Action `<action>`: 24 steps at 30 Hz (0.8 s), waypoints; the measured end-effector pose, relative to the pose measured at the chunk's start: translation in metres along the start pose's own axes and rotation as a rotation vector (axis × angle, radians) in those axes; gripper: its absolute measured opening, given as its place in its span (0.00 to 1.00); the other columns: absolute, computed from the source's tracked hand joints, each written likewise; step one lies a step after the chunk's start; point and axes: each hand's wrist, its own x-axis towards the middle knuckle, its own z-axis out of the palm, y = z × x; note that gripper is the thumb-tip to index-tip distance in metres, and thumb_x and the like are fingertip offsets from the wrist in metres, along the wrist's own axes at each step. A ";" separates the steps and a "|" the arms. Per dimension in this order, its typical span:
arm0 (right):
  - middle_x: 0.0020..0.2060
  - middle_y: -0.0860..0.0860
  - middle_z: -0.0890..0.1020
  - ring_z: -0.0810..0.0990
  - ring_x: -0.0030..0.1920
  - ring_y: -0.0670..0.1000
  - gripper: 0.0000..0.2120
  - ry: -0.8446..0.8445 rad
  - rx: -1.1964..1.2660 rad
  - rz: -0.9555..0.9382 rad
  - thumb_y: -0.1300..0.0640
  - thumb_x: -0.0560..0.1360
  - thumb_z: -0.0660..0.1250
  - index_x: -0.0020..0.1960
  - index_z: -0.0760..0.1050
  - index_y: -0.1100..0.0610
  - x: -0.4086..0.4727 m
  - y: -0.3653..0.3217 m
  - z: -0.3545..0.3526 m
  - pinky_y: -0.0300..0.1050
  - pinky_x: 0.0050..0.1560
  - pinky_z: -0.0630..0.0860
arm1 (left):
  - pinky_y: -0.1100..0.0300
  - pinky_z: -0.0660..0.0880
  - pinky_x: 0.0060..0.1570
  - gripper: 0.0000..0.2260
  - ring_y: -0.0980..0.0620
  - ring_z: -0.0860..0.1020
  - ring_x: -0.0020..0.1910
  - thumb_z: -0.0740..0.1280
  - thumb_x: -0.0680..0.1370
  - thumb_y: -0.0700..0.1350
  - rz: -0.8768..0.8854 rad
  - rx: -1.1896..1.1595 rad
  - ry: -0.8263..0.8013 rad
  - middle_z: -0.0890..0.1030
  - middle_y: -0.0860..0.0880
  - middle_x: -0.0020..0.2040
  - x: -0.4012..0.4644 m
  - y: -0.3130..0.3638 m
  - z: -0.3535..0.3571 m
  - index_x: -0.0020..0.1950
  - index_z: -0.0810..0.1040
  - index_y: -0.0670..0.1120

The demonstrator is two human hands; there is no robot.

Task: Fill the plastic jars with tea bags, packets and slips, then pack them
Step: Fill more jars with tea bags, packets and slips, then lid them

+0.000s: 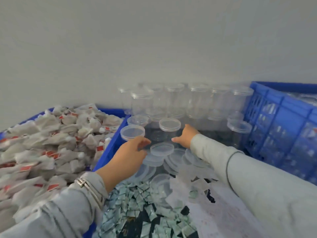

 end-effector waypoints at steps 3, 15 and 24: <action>0.71 0.60 0.67 0.69 0.69 0.58 0.50 0.098 0.326 0.161 0.42 0.68 0.74 0.74 0.50 0.66 0.028 -0.011 0.041 0.47 0.63 0.68 | 0.64 0.71 0.35 0.14 0.55 0.77 0.44 0.58 0.77 0.37 -0.026 0.035 0.008 0.77 0.56 0.56 -0.008 -0.025 -0.004 0.55 0.74 0.55; 0.63 0.56 0.75 0.76 0.60 0.59 0.40 0.434 0.658 0.212 0.49 0.63 0.79 0.68 0.65 0.60 0.075 -0.022 0.077 0.50 0.58 0.74 | 0.69 0.64 0.44 0.13 0.58 0.69 0.49 0.59 0.76 0.39 0.087 0.113 0.089 0.69 0.55 0.53 -0.002 -0.034 0.000 0.57 0.72 0.52; 0.59 0.51 0.65 0.66 0.63 0.55 0.45 0.524 0.232 -0.584 0.47 0.58 0.78 0.70 0.63 0.57 -0.035 -0.019 0.038 0.54 0.66 0.66 | 0.72 0.57 0.60 0.39 0.61 0.60 0.64 0.69 0.71 0.57 0.403 0.054 0.240 0.53 0.56 0.72 -0.016 -0.020 -0.001 0.73 0.48 0.63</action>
